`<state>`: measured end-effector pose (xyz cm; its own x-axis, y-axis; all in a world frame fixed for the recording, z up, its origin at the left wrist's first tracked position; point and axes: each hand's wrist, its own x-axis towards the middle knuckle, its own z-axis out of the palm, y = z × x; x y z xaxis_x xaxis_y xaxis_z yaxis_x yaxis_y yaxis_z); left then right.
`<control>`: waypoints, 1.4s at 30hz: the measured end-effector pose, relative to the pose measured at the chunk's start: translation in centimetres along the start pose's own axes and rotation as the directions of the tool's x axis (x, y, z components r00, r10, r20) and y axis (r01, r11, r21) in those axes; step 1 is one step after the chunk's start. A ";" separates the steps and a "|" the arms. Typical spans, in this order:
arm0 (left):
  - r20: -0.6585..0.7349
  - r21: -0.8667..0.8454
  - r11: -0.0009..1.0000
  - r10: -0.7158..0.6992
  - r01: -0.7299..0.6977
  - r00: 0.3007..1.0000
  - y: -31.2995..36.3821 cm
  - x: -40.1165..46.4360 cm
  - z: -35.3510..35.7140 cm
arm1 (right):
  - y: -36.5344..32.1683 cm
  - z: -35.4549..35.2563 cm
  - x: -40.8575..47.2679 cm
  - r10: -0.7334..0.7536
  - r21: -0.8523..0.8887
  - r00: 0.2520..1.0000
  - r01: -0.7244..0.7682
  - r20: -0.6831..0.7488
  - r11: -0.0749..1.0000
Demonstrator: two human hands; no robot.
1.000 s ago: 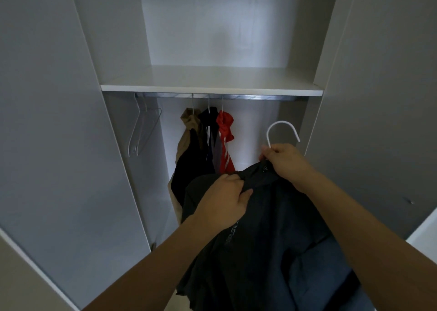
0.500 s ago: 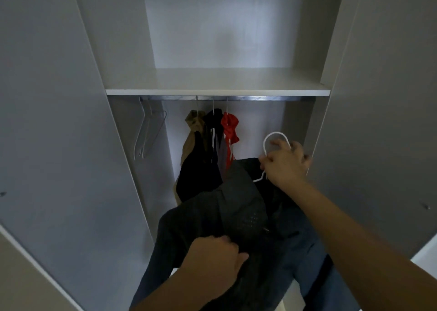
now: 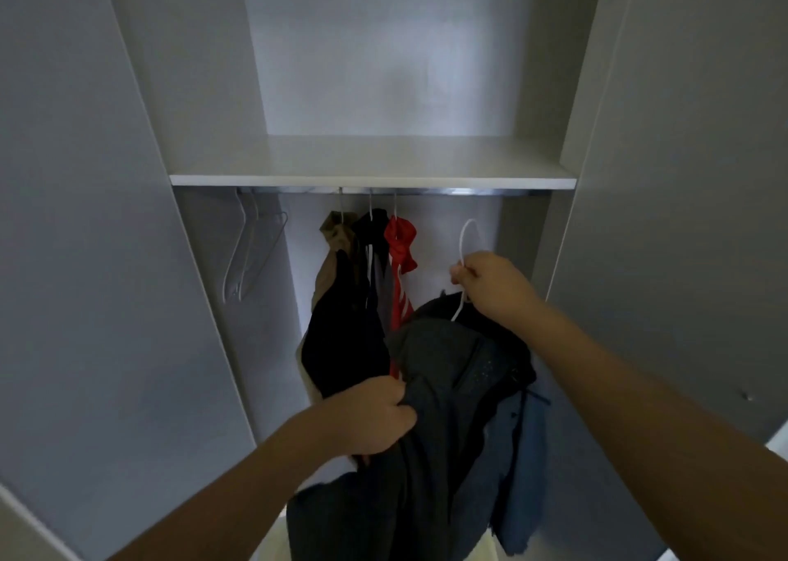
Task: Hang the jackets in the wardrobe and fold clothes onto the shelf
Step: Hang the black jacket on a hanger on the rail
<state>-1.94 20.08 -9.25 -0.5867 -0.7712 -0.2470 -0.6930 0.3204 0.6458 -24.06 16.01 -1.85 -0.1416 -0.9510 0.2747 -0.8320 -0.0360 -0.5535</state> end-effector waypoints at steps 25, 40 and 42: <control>-0.523 -0.691 0.713 -0.381 -0.118 0.762 3.6 34.5 0.2 | 8.7 7.3 29.1 0.302 0.378 0.940 -0.341 0.160 0.861; -0.302 0.021 0.960 -0.260 0.279 0.917 -3.5 45.3 -4.2 | 13.9 12.2 33.4 0.325 0.132 0.932 -0.347 0.162 0.928; -0.253 0.050 0.964 -0.241 0.261 0.937 -3.0 44.8 -5.1 | 15.1 12.1 32.2 0.347 0.118 0.923 -0.368 0.165 0.922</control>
<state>-24.02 -18.24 -18.51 -0.2769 -0.9389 -0.2046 -0.8421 0.1346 0.5222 -34.67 -18.84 -10.89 -0.3312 -0.9411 -0.0683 -0.6521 0.2806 -0.7043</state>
